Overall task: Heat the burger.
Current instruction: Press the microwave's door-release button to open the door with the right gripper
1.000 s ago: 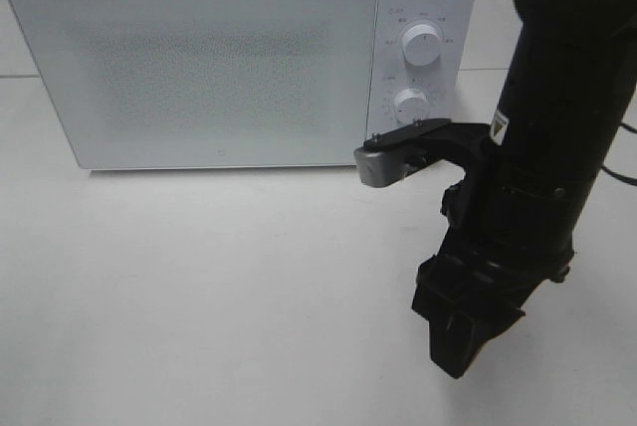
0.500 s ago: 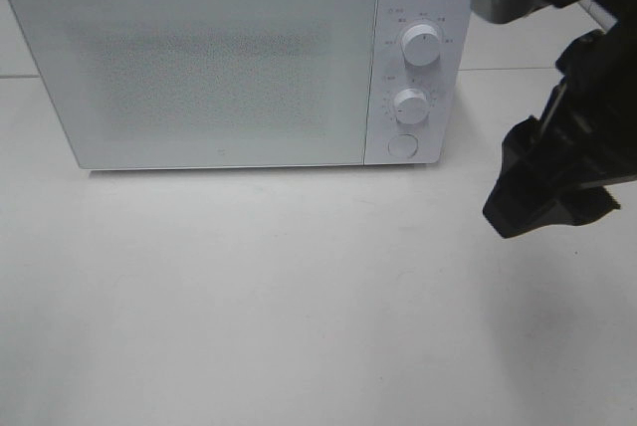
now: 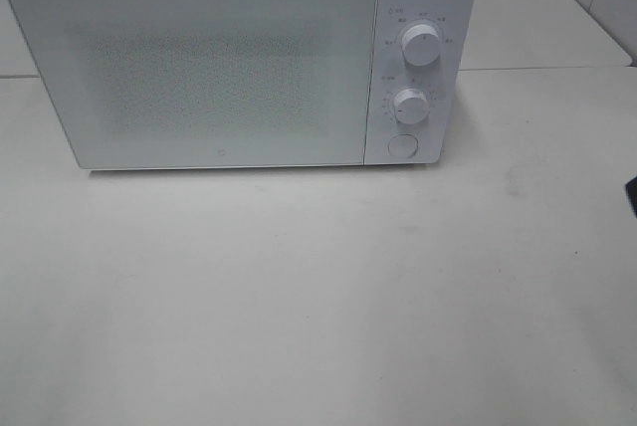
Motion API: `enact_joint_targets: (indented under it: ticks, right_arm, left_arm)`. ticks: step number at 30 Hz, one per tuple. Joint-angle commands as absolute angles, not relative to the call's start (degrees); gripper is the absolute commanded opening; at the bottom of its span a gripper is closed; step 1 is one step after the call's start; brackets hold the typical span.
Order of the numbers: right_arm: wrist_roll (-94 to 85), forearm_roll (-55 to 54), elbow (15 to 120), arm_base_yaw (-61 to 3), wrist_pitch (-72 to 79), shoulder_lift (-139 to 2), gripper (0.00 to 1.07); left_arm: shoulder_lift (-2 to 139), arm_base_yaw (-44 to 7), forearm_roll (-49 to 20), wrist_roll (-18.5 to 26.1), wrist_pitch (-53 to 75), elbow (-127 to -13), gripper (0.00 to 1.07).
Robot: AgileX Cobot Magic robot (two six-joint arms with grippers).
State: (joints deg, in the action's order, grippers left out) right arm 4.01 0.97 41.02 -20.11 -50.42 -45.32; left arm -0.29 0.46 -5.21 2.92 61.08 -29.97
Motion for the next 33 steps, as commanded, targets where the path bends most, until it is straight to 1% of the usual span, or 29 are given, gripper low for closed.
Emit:
enact_joint_targets:
  ticks: [1,3,4,6,7,8,10,11,13,14,15,16,23,27,29,33]
  right_arm:
    - [4.35,0.97,39.36,-17.13,-49.73,-40.16,0.64]
    - [4.35,0.97,37.18,-15.18,-48.99,-33.98,0.64]
    - [4.35,0.97,37.18,-15.18,-48.99,-33.98,0.64]
    - [4.35,1.03,35.01,-13.29,-48.59,-27.90,0.64]
    - [4.35,1.03,35.01,-13.29,-48.59,-27.90,0.64]
    - [4.35,1.03,33.69,-11.86,-48.59,-23.72,0.64]
    - [4.35,1.03,32.89,-11.23,-48.47,-22.06,0.64]
    - [4.35,1.03,31.51,-9.91,-48.30,-18.39,0.64]
    - [4.35,1.15,30.83,-9.22,-48.24,-16.39,0.64]
    - [4.24,1.20,29.68,-7.91,-48.19,-12.43,0.64]
    - [4.24,1.20,29.68,-7.91,-48.19,-12.43,0.64]
    - [4.24,1.26,29.28,-6.70,-47.50,-8.88,0.64]
    - [4.41,1.03,29.56,-4.64,-49.05,-1.49,0.64]
    - [4.53,1.32,30.02,-4.64,-52.83,0.06,0.64]
    - [4.47,3.38,28.71,-4.64,-57.52,1.83,0.64]
    - [4.41,3.78,28.59,-4.64,-57.12,1.83,0.64]
  left_arm:
    - [-1.38,0.69,-5.39,2.58,60.85,-29.97,0.98]
    - [-1.38,0.69,-5.39,2.58,60.85,-29.97,0.98]
    - [-1.38,0.69,-5.39,2.58,60.85,-29.97,0.98]
    - [-1.38,0.69,-5.39,2.58,60.85,-29.97,0.98]
    - [-1.38,0.69,-5.39,2.58,60.85,-29.97,0.98]
    - [-1.38,0.69,-5.39,2.58,60.85,-29.97,0.98]
    - [-1.38,0.69,-5.39,2.58,60.85,-29.97,0.98]
    - [-1.38,0.69,-5.39,2.58,60.85,-29.97,0.98]
    - [-1.38,0.69,-5.39,2.58,60.85,-29.97,0.98]
    - [-1.38,0.69,-5.39,2.58,60.85,-29.97,0.98]
    - [-1.38,0.69,-5.39,2.58,60.85,-29.97,0.98]
    - [-1.38,0.69,-5.39,2.58,60.85,-29.97,0.98]
    - [-1.38,0.69,-5.39,2.58,60.85,-29.97,0.98]
    - [-1.38,0.69,-5.39,2.58,60.85,-29.97,0.98]
    - [-1.38,0.69,-5.39,2.58,60.85,-29.97,0.98]
    - [-1.38,0.69,-5.44,2.58,60.85,-29.97,0.98]
